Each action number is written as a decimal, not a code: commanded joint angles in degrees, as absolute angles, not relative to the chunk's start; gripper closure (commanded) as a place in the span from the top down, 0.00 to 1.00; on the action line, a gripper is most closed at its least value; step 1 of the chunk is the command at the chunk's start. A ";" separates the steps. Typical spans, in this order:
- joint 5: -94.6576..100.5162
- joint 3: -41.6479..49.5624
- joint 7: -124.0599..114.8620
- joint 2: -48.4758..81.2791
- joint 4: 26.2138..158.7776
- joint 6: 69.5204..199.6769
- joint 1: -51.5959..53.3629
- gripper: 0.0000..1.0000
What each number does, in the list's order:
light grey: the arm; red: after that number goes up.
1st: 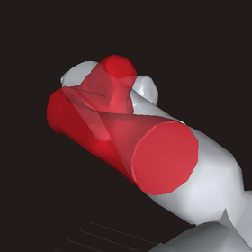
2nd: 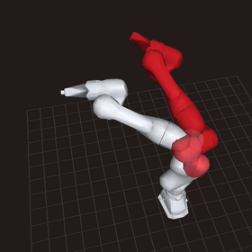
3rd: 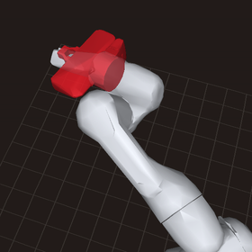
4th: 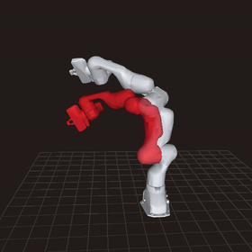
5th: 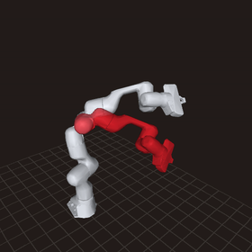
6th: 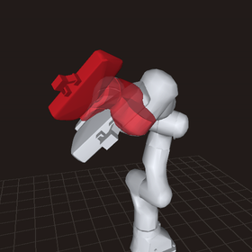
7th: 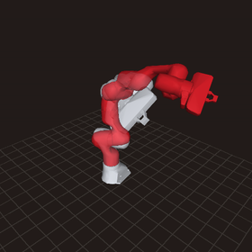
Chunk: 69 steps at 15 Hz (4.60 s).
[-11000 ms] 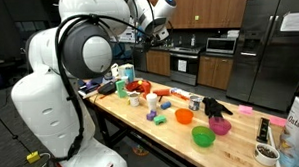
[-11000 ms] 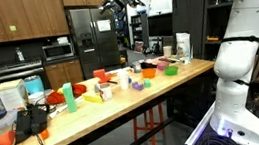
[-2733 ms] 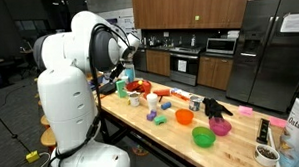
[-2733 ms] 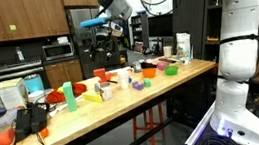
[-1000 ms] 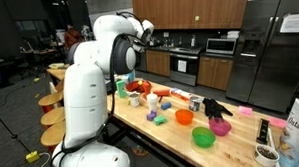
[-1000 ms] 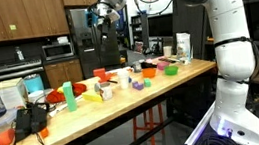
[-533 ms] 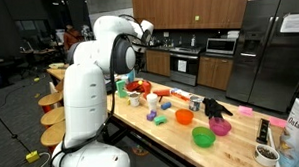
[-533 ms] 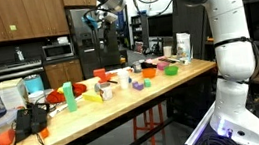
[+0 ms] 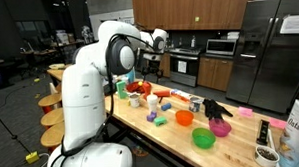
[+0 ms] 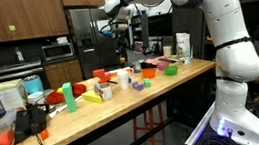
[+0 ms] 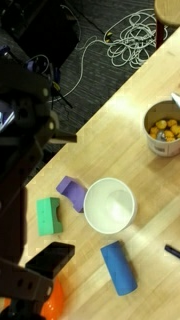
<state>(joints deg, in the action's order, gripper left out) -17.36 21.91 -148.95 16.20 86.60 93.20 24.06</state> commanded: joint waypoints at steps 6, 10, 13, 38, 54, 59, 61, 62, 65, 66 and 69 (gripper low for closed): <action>-17.39 23.88 -148.85 17.39 86.40 93.25 25.16 1.00; -17.39 23.96 -148.85 17.40 86.35 93.25 25.21 1.00; -17.39 24.00 -148.85 17.41 86.36 93.25 25.21 1.00; -23.71 23.55 -148.11 25.95 79.51 86.53 21.22 1.00; -22.06 2.60 -148.62 32.64 70.88 81.45 4.91 1.00; -22.86 0.80 -146.29 35.48 67.54 78.14 3.79 1.00; -23.04 0.44 -146.10 36.42 66.59 77.30 3.61 1.00; -23.17 0.32 -146.03 36.83 66.18 76.92 3.49 1.00; -23.37 -0.10 -145.76 38.26 64.61 75.71 3.29 1.00; -23.44 -0.22 -145.66 38.80 64.15 75.40 3.25 1.00; -23.60 -0.43 -145.32 40.14 62.74 74.46 3.22 1.00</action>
<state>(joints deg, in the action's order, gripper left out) -22.89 0.81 -146.60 38.03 66.26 77.05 4.58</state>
